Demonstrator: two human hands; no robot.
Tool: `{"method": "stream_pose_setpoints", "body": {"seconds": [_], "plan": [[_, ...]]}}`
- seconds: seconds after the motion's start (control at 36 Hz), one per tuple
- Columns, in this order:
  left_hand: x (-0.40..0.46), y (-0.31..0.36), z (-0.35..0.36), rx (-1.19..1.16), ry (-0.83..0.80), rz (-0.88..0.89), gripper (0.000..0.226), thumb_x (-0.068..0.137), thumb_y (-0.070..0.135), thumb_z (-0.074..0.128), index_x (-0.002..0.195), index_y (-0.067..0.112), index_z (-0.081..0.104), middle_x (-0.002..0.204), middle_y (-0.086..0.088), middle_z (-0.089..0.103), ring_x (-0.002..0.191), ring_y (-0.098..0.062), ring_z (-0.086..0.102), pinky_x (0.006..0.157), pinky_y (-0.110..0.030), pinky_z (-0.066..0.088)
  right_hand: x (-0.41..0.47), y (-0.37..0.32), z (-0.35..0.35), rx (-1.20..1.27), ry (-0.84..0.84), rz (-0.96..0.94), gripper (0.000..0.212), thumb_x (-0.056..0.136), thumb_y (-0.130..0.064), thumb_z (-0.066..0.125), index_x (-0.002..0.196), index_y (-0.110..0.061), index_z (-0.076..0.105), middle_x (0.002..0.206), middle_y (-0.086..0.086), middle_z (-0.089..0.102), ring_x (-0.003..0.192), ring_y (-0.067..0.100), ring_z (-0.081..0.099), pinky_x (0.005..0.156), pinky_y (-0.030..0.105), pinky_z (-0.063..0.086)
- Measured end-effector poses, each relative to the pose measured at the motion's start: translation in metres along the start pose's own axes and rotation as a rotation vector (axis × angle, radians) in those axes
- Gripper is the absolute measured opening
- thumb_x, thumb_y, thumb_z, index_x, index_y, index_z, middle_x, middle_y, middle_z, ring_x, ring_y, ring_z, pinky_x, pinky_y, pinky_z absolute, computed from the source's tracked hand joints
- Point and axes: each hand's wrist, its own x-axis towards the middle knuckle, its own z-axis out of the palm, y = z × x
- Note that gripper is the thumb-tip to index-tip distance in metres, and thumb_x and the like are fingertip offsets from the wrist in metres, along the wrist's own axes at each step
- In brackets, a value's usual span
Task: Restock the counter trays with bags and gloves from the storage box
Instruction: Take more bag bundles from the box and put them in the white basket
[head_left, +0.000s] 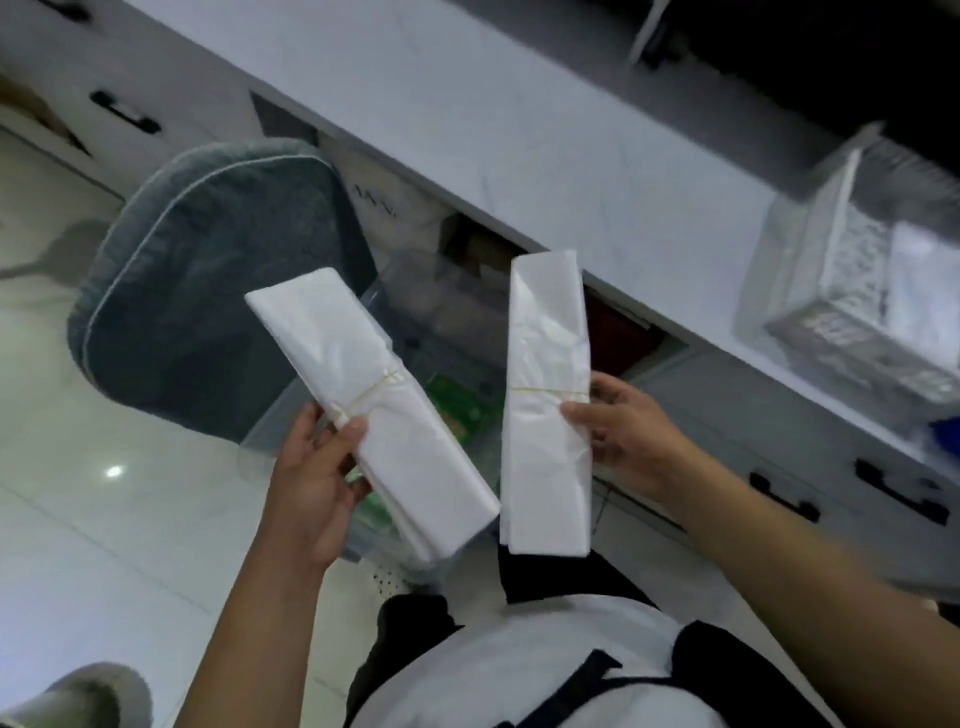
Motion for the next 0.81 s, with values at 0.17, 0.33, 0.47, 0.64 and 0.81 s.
{"method": "stream_pose_setpoints", "body": {"seconds": [0.17, 0.33, 0.47, 0.64, 0.81], "plan": [[-0.001, 0.010, 0.070, 0.143, -0.245, 0.030, 0.049, 0.089, 0.009, 0.063, 0.124, 0.044, 0.060, 0.128, 0.001, 0.066, 0.107, -0.024, 0.065, 0.074, -0.040, 0.056, -0.061, -0.030, -0.065, 0.146, 0.104, -0.125, 0.036, 0.083, -0.004, 0.070, 0.117, -0.015, 0.068, 0.113, 0.008, 0.074, 0.088, 0.025, 0.072, 0.072, 0.037, 0.056], [0.021, 0.008, 0.157, 0.259, -0.412, 0.031, 0.063, 0.075, 0.008, 0.070, 0.129, 0.038, 0.056, 0.125, -0.004, 0.068, 0.102, -0.023, 0.069, 0.069, -0.038, 0.059, -0.091, -0.059, -0.118, 0.304, 0.129, -0.279, 0.047, 0.070, -0.012, 0.073, 0.117, -0.016, 0.068, 0.105, 0.005, 0.075, 0.085, 0.023, 0.067, 0.074, 0.039, 0.050], [0.047, -0.007, 0.240, 0.336, -0.442, -0.021, 0.067, 0.074, 0.007, 0.071, 0.132, 0.034, 0.055, 0.124, -0.010, 0.067, 0.107, -0.029, 0.067, 0.083, -0.045, 0.058, -0.087, -0.089, -0.178, 0.446, 0.145, -0.341, 0.053, 0.068, -0.008, 0.072, 0.121, -0.013, 0.066, 0.106, 0.007, 0.073, 0.085, 0.022, 0.066, 0.072, 0.037, 0.054], [0.087, -0.040, 0.333, 0.465, -0.381, -0.077, 0.061, 0.086, 0.001, 0.066, 0.134, 0.035, 0.051, 0.111, -0.005, 0.074, 0.097, -0.025, 0.072, 0.083, -0.046, 0.058, -0.061, -0.120, -0.282, 0.471, 0.213, -0.325, 0.050, 0.066, -0.012, 0.074, 0.115, -0.011, 0.067, 0.101, 0.007, 0.074, 0.076, 0.019, 0.070, 0.064, 0.032, 0.059], [0.130, -0.065, 0.407, 0.584, -0.346, -0.151, 0.063, 0.084, 0.000, 0.065, 0.131, 0.041, 0.054, 0.113, -0.006, 0.073, 0.086, -0.025, 0.072, 0.062, -0.034, 0.057, 0.002, -0.148, -0.374, 0.413, 0.245, -0.256, 0.025, 0.085, -0.003, 0.066, 0.107, -0.013, 0.069, 0.094, 0.004, 0.077, 0.070, 0.018, 0.073, 0.061, 0.031, 0.061]]}}
